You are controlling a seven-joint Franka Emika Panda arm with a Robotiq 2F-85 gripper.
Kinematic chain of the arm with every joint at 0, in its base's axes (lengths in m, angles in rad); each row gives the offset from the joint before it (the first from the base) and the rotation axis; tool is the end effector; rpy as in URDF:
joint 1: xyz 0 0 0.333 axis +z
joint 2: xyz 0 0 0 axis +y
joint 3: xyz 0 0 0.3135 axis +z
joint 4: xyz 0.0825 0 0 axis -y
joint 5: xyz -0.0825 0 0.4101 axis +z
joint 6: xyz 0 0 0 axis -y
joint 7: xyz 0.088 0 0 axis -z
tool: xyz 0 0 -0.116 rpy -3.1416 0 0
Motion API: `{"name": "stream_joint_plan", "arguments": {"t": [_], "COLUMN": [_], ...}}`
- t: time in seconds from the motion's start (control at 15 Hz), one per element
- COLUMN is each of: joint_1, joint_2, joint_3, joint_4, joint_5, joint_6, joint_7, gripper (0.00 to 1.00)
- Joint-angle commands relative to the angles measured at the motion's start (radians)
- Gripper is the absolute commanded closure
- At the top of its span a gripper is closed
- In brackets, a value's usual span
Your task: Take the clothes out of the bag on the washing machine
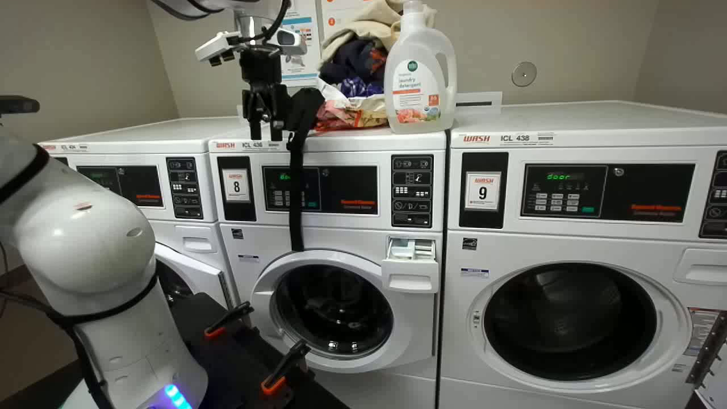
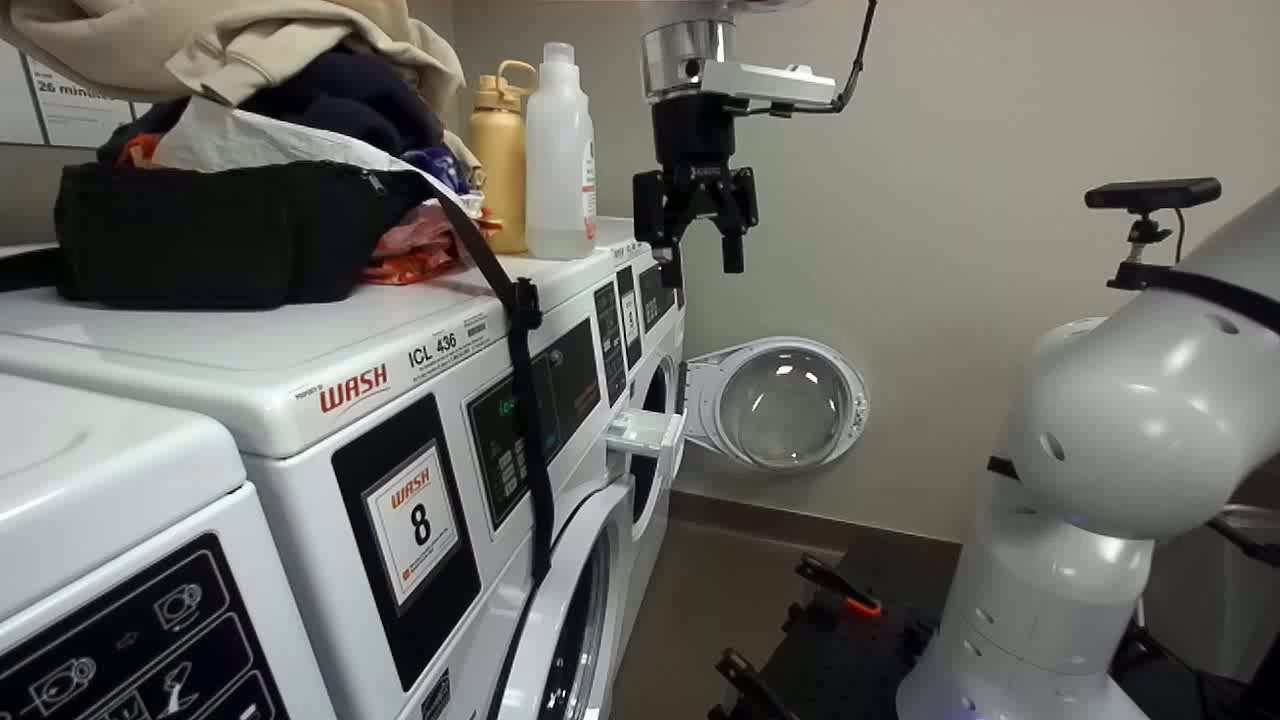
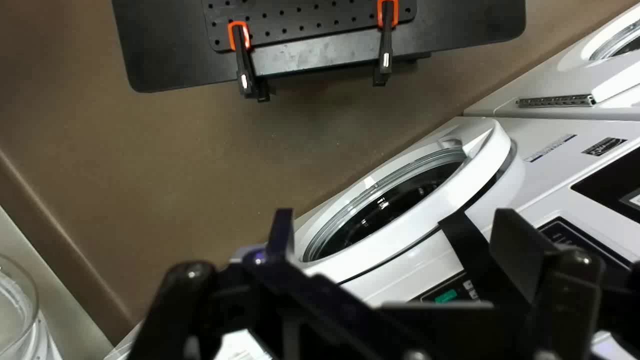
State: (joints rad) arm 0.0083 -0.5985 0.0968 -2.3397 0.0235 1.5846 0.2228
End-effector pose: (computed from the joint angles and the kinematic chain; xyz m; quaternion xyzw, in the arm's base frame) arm 0.3763 0.0463 0.5207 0.9943 -0.0702 -0.0759 0.0275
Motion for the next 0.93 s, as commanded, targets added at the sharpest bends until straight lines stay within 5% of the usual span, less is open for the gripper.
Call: {"name": "stream_joint_plan", "arguments": {"t": [0.0,0.33,0.87], "joint_1": [0.0,-0.001,0.026], "joint_2": [0.001,0.015,0.282], "joint_3": [0.0,0.006,0.094], "joint_4": [0.002,0.006,0.187], "joint_5": [0.0,-0.001,0.017], "joint_6": [-0.002,0.023,0.621], "joint_7": [0.0,0.008,0.116], "gripper": [0.0,0.0,0.0]}}
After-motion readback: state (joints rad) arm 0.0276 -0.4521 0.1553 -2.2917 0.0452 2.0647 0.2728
